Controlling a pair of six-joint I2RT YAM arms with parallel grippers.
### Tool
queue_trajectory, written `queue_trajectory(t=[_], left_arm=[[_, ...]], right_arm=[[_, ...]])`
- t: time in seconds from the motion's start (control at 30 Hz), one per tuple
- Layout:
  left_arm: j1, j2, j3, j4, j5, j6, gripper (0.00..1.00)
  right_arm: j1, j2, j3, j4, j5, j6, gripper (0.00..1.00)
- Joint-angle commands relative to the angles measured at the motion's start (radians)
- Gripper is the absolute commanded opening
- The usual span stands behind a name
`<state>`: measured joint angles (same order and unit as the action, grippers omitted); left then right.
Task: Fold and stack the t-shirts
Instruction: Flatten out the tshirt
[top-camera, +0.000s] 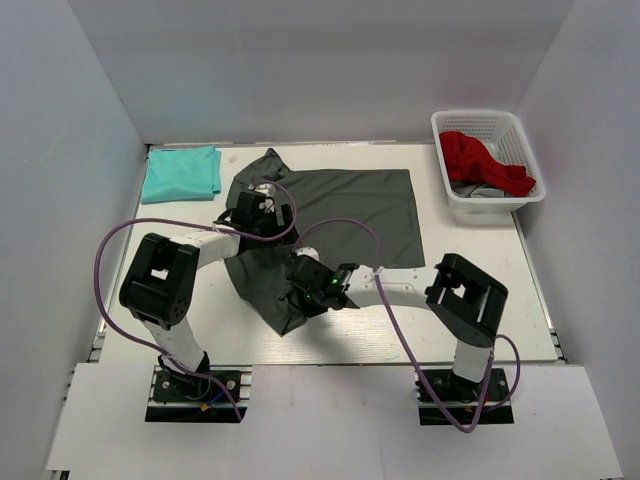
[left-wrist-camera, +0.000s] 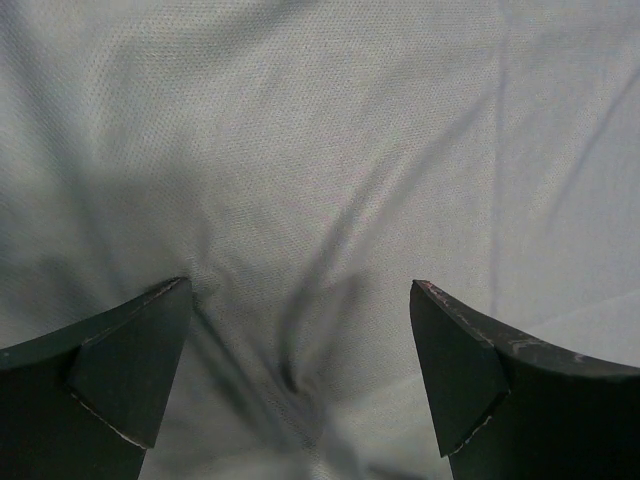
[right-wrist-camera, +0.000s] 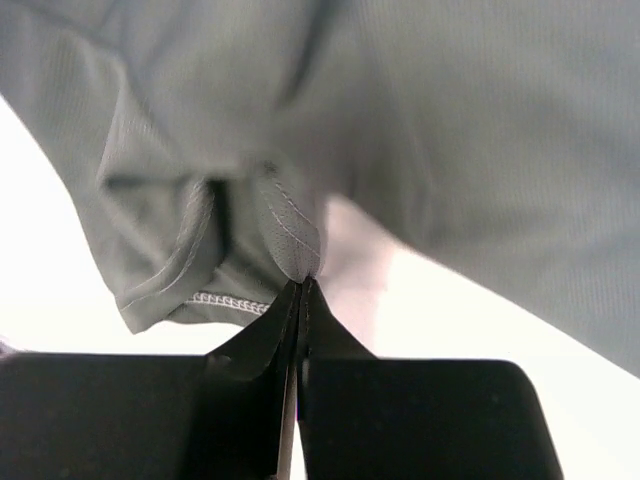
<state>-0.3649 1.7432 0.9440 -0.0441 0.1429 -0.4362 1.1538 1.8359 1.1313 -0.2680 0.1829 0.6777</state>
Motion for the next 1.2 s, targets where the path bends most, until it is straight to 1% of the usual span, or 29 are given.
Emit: queue_trajectory(t=[0.0, 0.1, 0.2, 0.37, 0.47, 0.5, 0.53, 0.57, 0.6, 0.63, 0.67, 0.7, 0.73, 0.77, 0.9, 1.0, 1.07, 1.1, 1.17], left_arm=[[-0.005, 0.003, 0.007, -0.023, -0.014, 0.016, 1.0], [-0.005, 0.003, -0.002, -0.023, -0.014, 0.016, 1.0], [-0.005, 0.003, -0.002, -0.023, -0.014, 0.025, 1.0], [-0.005, -0.007, -0.002, -0.023, -0.002, 0.048, 1.0], [-0.005, -0.016, -0.011, -0.023, 0.038, 0.06, 1.0], [-0.005, -0.031, -0.011, -0.023, 0.064, 0.07, 1.0], [-0.005, -0.042, -0.025, -0.013, 0.076, 0.07, 1.0], [-0.005, -0.069, -0.037, -0.013, 0.087, 0.079, 1.0], [-0.005, -0.086, -0.046, -0.002, 0.113, 0.079, 1.0], [-0.005, -0.105, -0.047, -0.002, 0.124, 0.079, 1.0], [-0.014, -0.123, -0.059, -0.002, 0.124, 0.079, 1.0], [-0.014, -0.161, -0.059, -0.002, 0.148, 0.089, 1.0], [-0.014, -0.18, -0.069, -0.002, 0.149, 0.09, 1.0], [-0.014, -0.197, -0.07, -0.013, 0.158, 0.09, 1.0], [-0.014, -0.273, -0.07, -0.034, 0.158, 0.079, 1.0], [-0.014, -0.333, -0.079, -0.075, 0.118, 0.041, 1.0], [-0.014, -0.385, -0.088, -0.123, 0.057, 0.007, 1.0], [-0.014, -0.405, -0.102, -0.143, 0.032, -0.034, 1.0], [-0.014, -0.45, -0.14, -0.155, -0.022, -0.084, 1.0]], right_arm=[[0.015, -0.092, -0.068, -0.025, -0.04, 0.008, 0.0], [0.024, -0.162, -0.126, -0.025, -0.056, 0.019, 0.0], [0.035, -0.196, -0.157, -0.046, -0.063, 0.025, 0.0], [0.055, -0.196, -0.211, -0.05, -0.129, 0.016, 0.0], [0.07, -0.224, -0.243, -0.037, -0.164, -0.016, 0.14], [0.072, -0.243, -0.251, -0.036, -0.155, -0.021, 0.21], [0.072, -0.269, -0.254, -0.037, -0.145, -0.026, 0.36], [0.072, -0.282, -0.263, -0.033, -0.129, -0.032, 0.42], [0.073, -0.309, -0.265, -0.033, -0.082, -0.041, 0.47], [0.075, -0.334, -0.266, -0.016, -0.063, -0.047, 0.54], [0.073, -0.355, -0.269, -0.01, -0.051, -0.064, 0.55], [0.073, -0.366, -0.271, -0.001, -0.016, -0.084, 0.55], [0.072, -0.381, -0.269, 0.036, -0.013, -0.098, 0.55], [0.075, -0.391, -0.268, 0.049, 0.004, -0.142, 0.55], [0.07, -0.353, -0.22, 0.098, 0.029, -0.197, 0.48], [0.069, -0.282, -0.17, 0.116, 0.026, -0.205, 0.46], [0.064, -0.227, -0.141, 0.112, 0.064, -0.184, 0.42], [0.064, -0.215, -0.134, 0.108, 0.078, -0.173, 0.4], [0.06, -0.184, -0.116, 0.113, 0.081, -0.165, 0.38]])
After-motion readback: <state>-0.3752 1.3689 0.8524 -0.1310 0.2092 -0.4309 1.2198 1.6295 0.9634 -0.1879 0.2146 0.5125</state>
